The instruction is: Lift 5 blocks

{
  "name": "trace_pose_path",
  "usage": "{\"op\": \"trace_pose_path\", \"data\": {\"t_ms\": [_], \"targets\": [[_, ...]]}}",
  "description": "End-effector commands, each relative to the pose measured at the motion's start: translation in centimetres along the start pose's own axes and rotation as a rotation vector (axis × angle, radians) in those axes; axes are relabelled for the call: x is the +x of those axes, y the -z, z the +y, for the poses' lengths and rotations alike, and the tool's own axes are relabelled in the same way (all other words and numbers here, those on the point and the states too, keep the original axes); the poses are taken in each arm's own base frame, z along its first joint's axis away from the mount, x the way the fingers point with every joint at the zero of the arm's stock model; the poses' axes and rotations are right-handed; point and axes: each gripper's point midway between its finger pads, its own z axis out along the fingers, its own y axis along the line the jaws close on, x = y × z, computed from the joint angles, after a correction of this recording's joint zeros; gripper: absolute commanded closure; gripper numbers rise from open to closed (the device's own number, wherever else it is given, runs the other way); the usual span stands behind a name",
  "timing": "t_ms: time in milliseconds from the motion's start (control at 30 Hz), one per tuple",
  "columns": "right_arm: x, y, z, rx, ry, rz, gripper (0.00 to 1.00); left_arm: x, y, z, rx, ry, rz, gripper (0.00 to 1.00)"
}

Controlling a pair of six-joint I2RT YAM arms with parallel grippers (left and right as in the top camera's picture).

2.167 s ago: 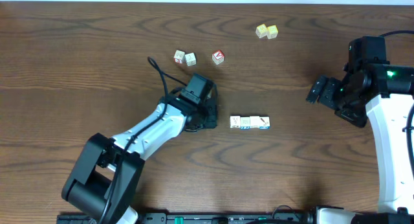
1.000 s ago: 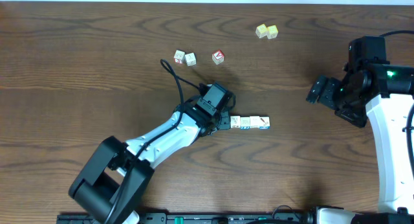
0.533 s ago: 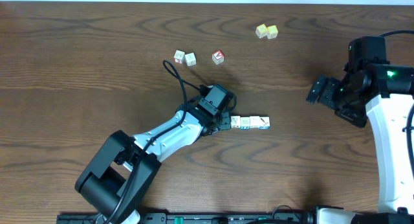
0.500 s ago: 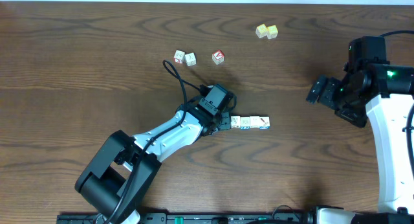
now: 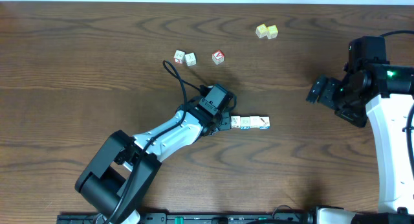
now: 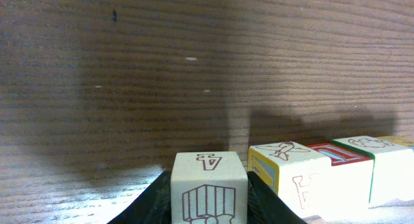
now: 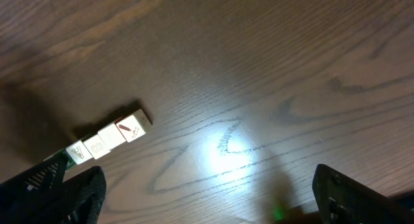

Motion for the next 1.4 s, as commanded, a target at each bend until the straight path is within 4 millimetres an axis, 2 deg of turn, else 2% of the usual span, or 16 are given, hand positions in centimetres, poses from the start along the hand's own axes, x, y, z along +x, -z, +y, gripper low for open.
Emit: {"op": "trace_pose_path", "data": {"t_ms": [0,67,467,767,900,1033,1167,1200,1267,1367], "targets": [[-0.3,0.5,0.1,-0.007,-0.001,-0.016,0.01,0.6,0.1,0.1,-0.004,-0.002,0.025,0.57],[-0.3,0.4,0.1,-0.007,-0.001,-0.015,0.01,0.7,0.1,0.0,0.004,-0.022,0.028,0.51],[-0.3,0.4,0.1,-0.007,-0.001,-0.015,0.01,0.6,0.4,-0.4,0.024,-0.029,0.032,0.5],[-0.3,0.5,0.1,-0.007,-0.001,-0.016,0.01,-0.6,3.3,-1.8,0.076,-0.042,-0.026,0.5],[-0.3,0.4,0.1,-0.007,-0.001,-0.015,0.01,-1.1,4.4,-1.7,0.077,-0.038,-0.048,0.5],[-0.3,0.4,0.1,-0.007,-0.001,-0.015,0.01,-1.6,4.8,0.8,-0.01,0.011,-0.057,0.62],[-0.3,0.4,0.1,-0.007,-0.001,-0.015,0.01,-1.8,5.0,5.1,-0.155,0.122,-0.056,0.81],[-0.3,0.4,0.1,-0.007,-0.001,-0.015,0.01,-1.9,5.0,5.5,-0.161,0.132,-0.053,0.87],[-0.3,0.5,0.1,-0.007,-0.001,-0.016,0.01,-1.8,4.9,5.7,-0.16,0.137,-0.051,0.92],[-0.3,0.5,0.1,-0.007,-0.001,-0.016,0.01,-1.5,4.7,5.7,-0.153,0.134,-0.045,0.93]]}}
